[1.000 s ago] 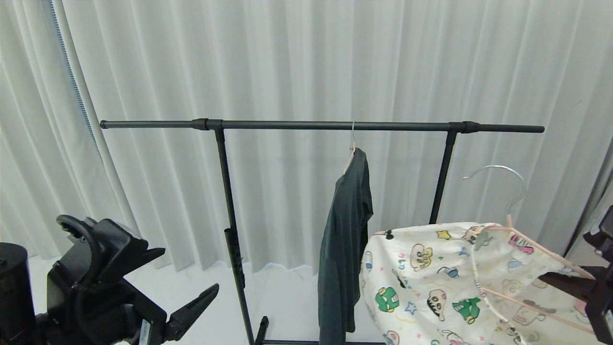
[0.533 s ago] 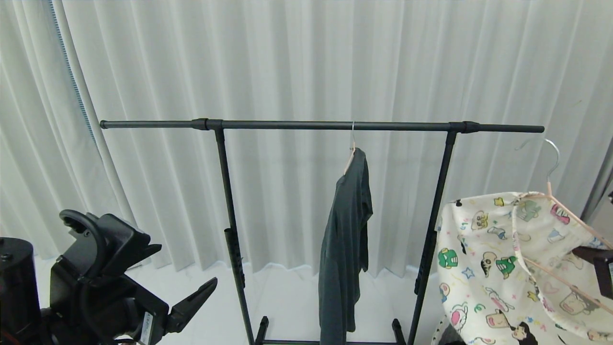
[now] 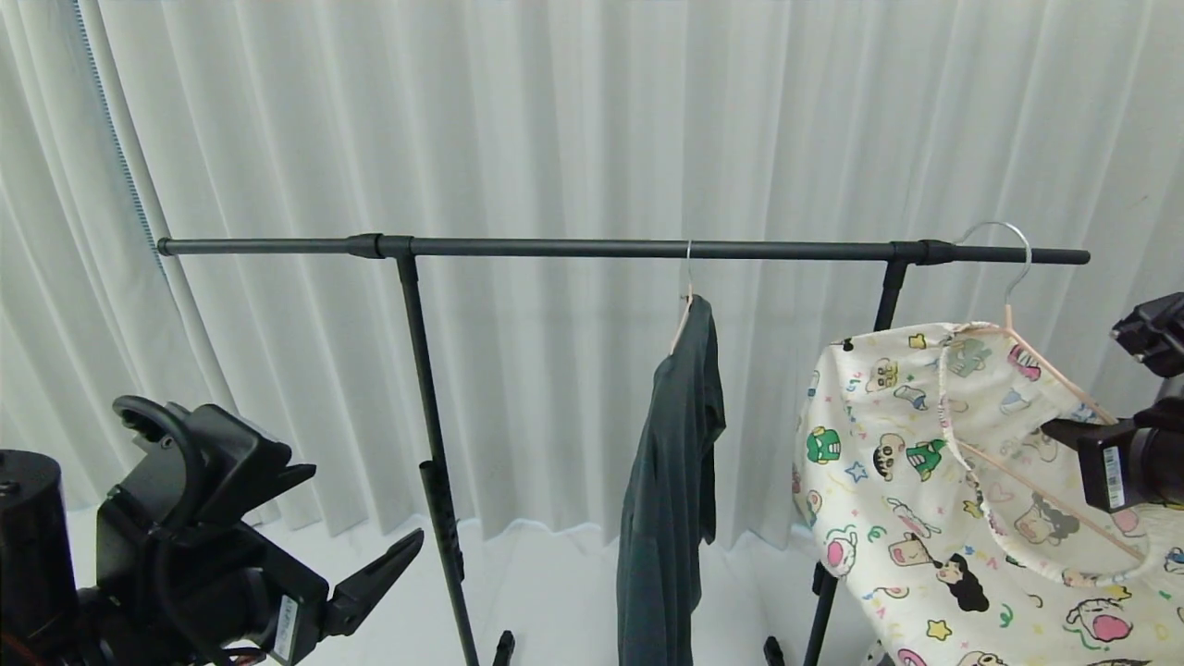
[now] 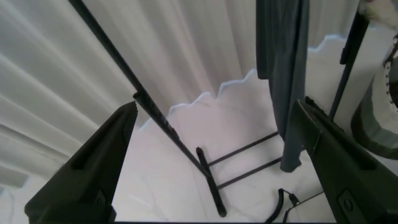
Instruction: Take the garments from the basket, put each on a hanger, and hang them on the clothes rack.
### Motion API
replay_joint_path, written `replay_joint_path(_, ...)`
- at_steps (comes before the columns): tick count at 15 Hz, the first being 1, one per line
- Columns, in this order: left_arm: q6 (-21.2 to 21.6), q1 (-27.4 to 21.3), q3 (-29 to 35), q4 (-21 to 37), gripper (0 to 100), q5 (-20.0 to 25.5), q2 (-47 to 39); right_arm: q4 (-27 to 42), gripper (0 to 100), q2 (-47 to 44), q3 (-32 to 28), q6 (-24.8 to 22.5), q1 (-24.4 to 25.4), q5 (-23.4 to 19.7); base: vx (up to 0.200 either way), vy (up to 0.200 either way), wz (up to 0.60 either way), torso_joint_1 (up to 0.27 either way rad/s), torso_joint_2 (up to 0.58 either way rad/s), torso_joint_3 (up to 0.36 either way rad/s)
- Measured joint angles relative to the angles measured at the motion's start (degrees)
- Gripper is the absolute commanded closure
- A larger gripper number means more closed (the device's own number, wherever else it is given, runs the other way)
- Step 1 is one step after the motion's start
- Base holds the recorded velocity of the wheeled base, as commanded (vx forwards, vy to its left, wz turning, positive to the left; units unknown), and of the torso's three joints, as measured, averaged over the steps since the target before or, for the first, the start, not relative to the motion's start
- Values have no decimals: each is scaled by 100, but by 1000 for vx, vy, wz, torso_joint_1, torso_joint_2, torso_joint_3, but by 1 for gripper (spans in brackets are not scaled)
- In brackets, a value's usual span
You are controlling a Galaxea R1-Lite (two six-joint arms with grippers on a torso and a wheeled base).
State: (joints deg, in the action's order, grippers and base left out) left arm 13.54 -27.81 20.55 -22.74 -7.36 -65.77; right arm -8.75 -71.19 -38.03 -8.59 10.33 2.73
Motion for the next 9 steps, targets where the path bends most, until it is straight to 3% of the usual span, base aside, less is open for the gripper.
replay_joint_path(9,6,-227,-33,0,0,0,-5,-162,100,-143,15,173,94,0,200,0,0,4,2,3)
